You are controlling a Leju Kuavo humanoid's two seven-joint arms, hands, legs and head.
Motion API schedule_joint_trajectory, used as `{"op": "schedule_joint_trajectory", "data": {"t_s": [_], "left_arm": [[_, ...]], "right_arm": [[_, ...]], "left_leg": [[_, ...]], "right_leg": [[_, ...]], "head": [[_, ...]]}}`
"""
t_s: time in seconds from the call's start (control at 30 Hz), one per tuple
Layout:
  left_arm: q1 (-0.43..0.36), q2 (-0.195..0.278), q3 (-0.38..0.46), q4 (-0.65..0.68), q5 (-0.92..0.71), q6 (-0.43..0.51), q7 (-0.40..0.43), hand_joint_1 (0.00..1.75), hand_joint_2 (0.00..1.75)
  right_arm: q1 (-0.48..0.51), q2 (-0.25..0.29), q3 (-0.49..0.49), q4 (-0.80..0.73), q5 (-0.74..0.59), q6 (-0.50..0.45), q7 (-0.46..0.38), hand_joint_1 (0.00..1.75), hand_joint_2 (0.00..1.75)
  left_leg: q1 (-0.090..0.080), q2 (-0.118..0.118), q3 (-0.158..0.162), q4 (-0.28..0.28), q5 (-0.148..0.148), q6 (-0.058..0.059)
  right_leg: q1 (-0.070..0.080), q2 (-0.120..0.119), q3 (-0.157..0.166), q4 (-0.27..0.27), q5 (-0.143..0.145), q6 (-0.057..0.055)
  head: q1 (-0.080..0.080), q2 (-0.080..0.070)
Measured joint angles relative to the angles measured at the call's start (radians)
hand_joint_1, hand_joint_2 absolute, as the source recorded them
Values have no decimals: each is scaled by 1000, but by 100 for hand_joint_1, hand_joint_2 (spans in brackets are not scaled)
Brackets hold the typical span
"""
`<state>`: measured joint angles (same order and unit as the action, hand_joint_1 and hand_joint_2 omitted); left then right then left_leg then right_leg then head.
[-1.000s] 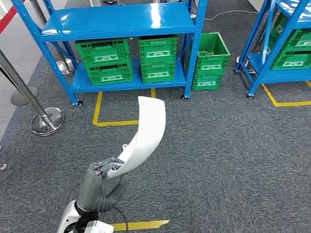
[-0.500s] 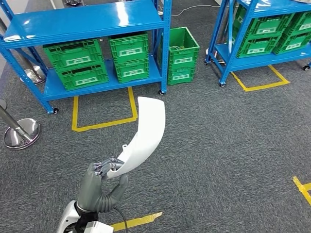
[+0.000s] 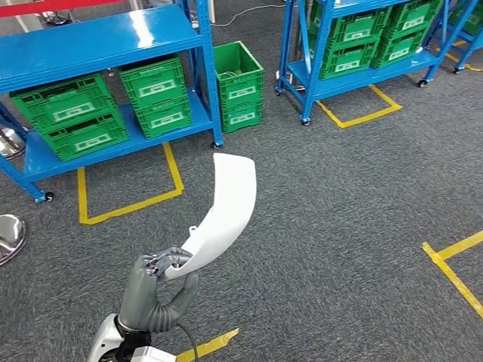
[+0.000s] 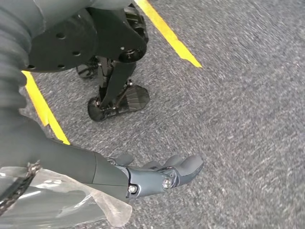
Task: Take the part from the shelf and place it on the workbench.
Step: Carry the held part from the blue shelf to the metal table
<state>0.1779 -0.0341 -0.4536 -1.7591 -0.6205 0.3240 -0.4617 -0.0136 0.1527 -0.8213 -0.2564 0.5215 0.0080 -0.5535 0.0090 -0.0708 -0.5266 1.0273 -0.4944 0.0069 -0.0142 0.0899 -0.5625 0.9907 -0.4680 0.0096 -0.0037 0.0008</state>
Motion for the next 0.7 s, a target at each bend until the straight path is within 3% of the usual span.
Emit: {"op": "schedule_joint_trajectory", "data": {"t_s": [0.03, 0.1, 0.13, 0.2, 0.27, 0.33, 0.37, 0.43, 0.5, 0.53, 0.63, 0.7], "left_arm": [[0, 0, 0, 0, 0, 0, 0, 175, 175], [0, 0, 0, 0, 0, 1, 0, 175, 175], [0, -1, 0, 0, 0, 1, 0, 175, 175], [0, -3, 0, 0, 0, 3, -1, 175, 175], [2, -4, 0, 0, 0, 4, -1, 175, 175], [4, -4, 0, 0, 0, 5, -1, 175, 175], [4, -4, 0, 0, 0, 6, -1, 175, 175], [3, -4, 0, 0, 0, 6, -1, 175, 175], [3, -4, 0, 0, -1, 6, -2, 175, 175], [2, -4, -1, 0, -2, 6, -3, 175, 175], [0, -4, -2, 0, -4, 5, -4, 175, 175], [-3, -4, -3, 0, -7, 4, -5, 175, 175]], "right_arm": [[-1, 0, 0, 0, 0, 0, 0, 0, 175], [2, 1, 0, 0, 1, -1, 0, 0, 175], [4, 0, 0, 0, 3, -2, 0, 0, 175], [4, 0, -1, 0, 7, -4, 0, 0, 175], [0, 0, -1, 0, 10, -6, 0, 0, 175], [1, 0, -2, 0, 14, -8, 1, 0, 175], [3, 0, -3, 0, 15, -8, 2, 0, 175], [5, 0, -5, 0, 19, -8, 2, 0, 175], [1, 0, -8, -1, 23, -7, 1, 0, 175], [0, 0, -10, -1, 24, -7, 1, 0, 175], [1, 1, -17, -1, 26, -7, 0, 0, 175], [1, 1, -21, -1, 27, -6, 0, 0, 175]], "left_leg": [[0, -16, 6, -21, 1, 3], [0, -4, 5, -33, -1, 6], [2, 7, 5, -37, 2, 9], [5, 35, 7, -46, 9, 16], [2, 66, 4, -46, 10, 19], [0, 95, 2, -45, 10, 19], [0, 108, 2, -44, 9, 19], [-1, 130, 4, -43, 8, 16], [-5, 146, 6, -41, 5, 9], [-8, 152, 7, -40, 5, 4], [-8, 163, 9, -36, 1, -11], [-4, 133, -7, 9, -38, -22]], "right_leg": [[-2, 10, -8, 2, 3, 6], [-5, 26, -24, 2, 10, 20], [-5, 16, -31, 7, 6, 26], [-2, -32, -64, 64, -32, 35], [-1, -75, -121, 191, -97, 42], [-2, -85, -155, 280, -127, 46], [-2, -88, -144, 271, -115, 47], [-2, -109, -65, 144, -58, 44], [4, -139, 6, 23, -25, 33], [7, -146, 20, -1, -23, 26], [8, -125, 16, -5, -19, 7], [4, -108, 15, -8, -13, -6]], "head": [[-1, 0], [-4, 0], [-3, 0], [3, 0], [8, 0], [8, 0], [8, 0], [8, 0], [7, 0], [6, 0], [5, 0], [3, 0]]}}
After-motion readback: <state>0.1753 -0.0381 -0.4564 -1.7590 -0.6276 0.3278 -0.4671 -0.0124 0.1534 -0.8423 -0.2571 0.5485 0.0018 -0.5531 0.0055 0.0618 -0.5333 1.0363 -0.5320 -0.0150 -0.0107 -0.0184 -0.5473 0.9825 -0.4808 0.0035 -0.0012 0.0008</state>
